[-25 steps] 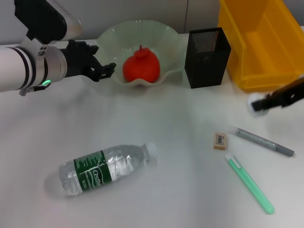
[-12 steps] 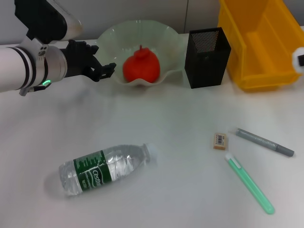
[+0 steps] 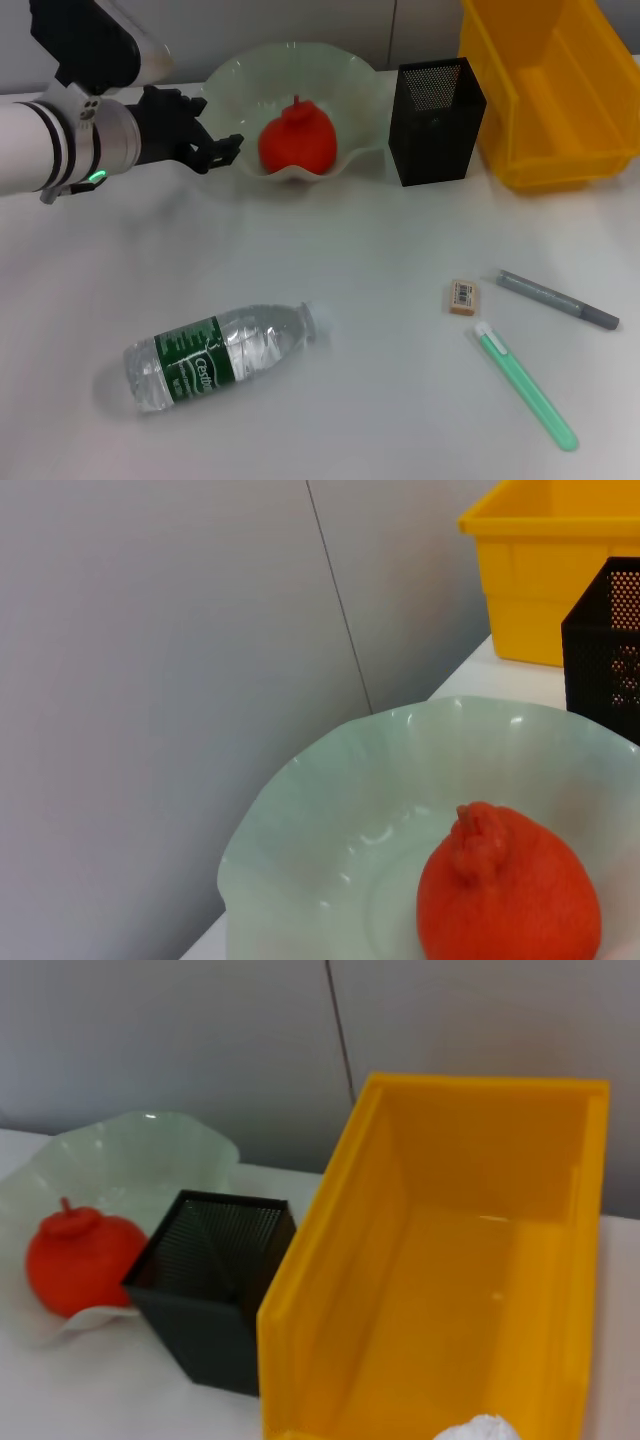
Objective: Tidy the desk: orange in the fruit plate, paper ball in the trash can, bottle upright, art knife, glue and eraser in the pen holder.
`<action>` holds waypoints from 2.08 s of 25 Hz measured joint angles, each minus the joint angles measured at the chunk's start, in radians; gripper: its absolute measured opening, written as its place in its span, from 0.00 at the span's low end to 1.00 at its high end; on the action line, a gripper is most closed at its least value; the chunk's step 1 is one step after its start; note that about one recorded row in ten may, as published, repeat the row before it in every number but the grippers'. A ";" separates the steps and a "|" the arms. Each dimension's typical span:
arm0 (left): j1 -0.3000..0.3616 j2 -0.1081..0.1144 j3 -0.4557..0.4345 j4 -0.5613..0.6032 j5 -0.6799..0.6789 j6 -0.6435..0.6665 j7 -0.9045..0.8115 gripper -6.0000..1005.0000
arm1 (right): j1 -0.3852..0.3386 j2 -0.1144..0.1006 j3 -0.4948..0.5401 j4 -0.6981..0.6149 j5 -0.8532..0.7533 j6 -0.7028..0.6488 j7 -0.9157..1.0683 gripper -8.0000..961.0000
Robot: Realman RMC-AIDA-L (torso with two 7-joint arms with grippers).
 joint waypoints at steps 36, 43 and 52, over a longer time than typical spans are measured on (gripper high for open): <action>0.009 -0.002 0.005 -0.006 0.000 -0.006 0.000 0.57 | 0.111 -0.011 -0.049 0.276 -0.011 -0.296 -0.190 0.36; 0.010 -0.001 0.005 -0.009 0.000 -0.006 0.000 0.57 | 0.134 -0.003 -0.051 0.288 -0.007 -0.323 -0.202 0.38; 0.014 -0.002 0.002 -0.009 -0.001 -0.006 0.000 0.57 | 0.181 -0.001 -0.051 0.362 -0.005 -0.381 -0.212 0.40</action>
